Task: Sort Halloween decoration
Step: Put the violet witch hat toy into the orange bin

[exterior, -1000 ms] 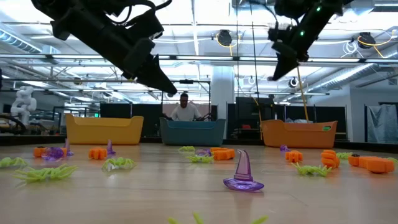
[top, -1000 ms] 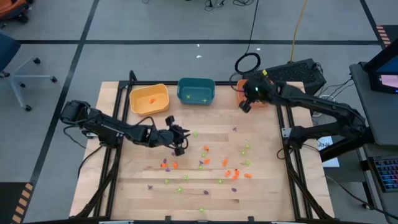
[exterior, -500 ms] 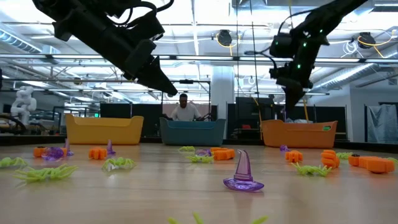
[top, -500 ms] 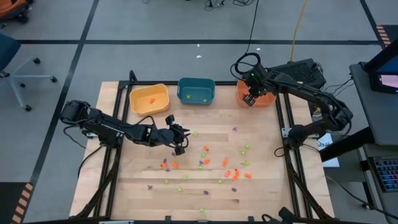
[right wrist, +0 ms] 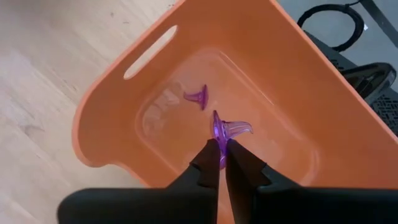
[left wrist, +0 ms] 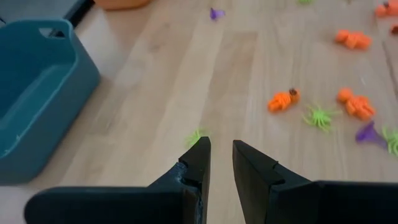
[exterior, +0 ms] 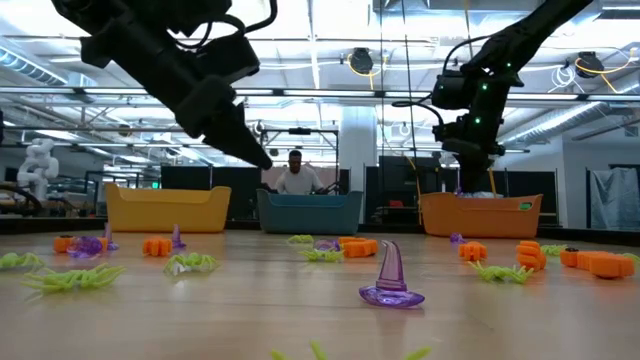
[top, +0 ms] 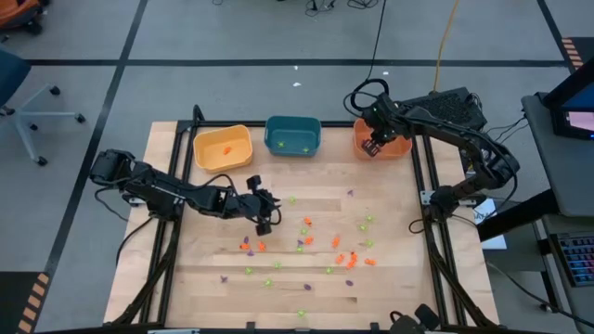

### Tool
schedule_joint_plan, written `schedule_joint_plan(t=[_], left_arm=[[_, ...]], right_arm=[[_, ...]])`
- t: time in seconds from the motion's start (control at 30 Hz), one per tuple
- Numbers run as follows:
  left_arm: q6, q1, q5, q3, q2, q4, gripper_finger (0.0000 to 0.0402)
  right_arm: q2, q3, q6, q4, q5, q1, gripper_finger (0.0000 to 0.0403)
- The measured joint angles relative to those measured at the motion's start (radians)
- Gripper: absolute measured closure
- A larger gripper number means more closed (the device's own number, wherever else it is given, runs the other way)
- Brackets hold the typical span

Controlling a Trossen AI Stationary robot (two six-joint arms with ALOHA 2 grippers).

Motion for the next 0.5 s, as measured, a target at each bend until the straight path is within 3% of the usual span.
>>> schedule_joint_plan(t=[0.33,0.5], left_arm=[[0.026,0.003,0.029,0.000,0.000,-0.004,0.0334],[0.023,0.003,0.025,0.000,0.000,0.001,0.0326]], right_arm=[[-0.005,0.000,0.022,0.001,0.004,0.000,0.0305],[-0.073,-0.001,0.055,-0.024,0.002,0.019,0.0270]])
